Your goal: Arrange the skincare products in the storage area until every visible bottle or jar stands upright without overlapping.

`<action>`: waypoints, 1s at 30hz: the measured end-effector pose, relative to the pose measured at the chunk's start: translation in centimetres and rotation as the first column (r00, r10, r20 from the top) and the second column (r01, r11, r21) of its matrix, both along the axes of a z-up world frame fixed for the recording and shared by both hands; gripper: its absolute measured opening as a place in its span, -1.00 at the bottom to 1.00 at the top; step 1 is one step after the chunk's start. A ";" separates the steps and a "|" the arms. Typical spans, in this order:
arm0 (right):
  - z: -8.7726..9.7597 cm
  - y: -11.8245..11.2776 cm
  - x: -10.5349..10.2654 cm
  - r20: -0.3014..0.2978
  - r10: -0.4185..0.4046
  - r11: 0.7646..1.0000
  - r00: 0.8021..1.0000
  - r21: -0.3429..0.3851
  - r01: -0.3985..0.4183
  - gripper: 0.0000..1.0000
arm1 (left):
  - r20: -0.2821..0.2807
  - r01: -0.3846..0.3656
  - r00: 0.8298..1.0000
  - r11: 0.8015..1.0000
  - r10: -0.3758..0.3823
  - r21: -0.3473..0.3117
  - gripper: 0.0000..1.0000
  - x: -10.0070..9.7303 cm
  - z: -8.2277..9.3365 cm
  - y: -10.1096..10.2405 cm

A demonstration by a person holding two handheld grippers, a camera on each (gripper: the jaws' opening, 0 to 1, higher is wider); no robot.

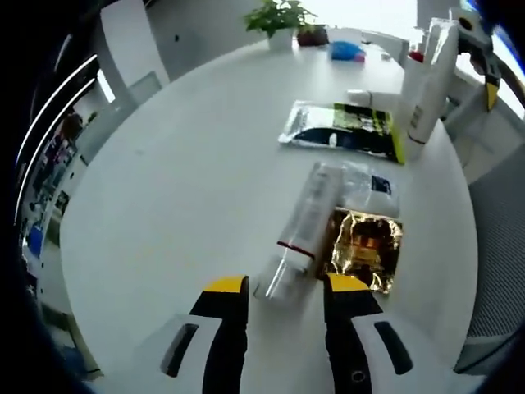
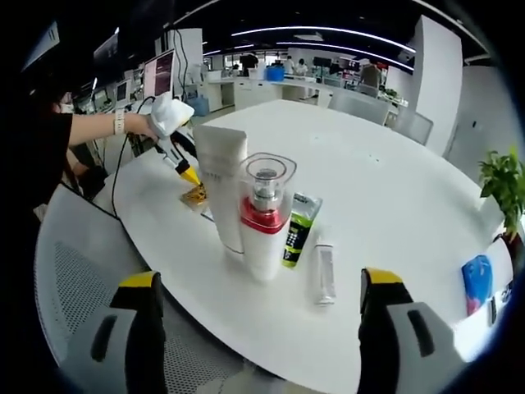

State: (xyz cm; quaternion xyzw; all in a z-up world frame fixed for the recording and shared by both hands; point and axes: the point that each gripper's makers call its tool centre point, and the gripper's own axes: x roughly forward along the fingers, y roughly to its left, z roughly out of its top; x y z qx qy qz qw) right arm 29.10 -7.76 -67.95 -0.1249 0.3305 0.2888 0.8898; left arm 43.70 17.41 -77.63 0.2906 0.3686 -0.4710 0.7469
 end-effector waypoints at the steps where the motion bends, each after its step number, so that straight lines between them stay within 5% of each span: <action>1: -0.1 -0.1 0.0 -0.002 -0.002 1.000 1.000 -0.002 0.002 0.99 | -0.003 0.000 1.000 1.000 0.000 -0.004 -0.39 0.0 0.0 0.0; 9: -0.2 0.0 -0.1 -0.009 -0.009 1.000 1.000 -0.003 0.009 0.99 | -0.025 0.022 0.999 0.999 -0.022 -0.025 -0.64 -0.2 -0.3 -0.6; 23: -0.5 0.4 -0.7 -0.022 -0.003 1.000 1.000 -0.006 0.002 0.99 | 0.031 0.063 0.997 0.998 -0.064 0.019 -0.68 -0.6 0.0 -0.7; 30: -0.6 0.4 -0.8 -0.022 0.004 1.000 1.000 -0.007 -0.004 0.99 | 0.054 0.008 0.999 1.000 -0.007 -0.026 -0.70 -0.6 1.5 -1.1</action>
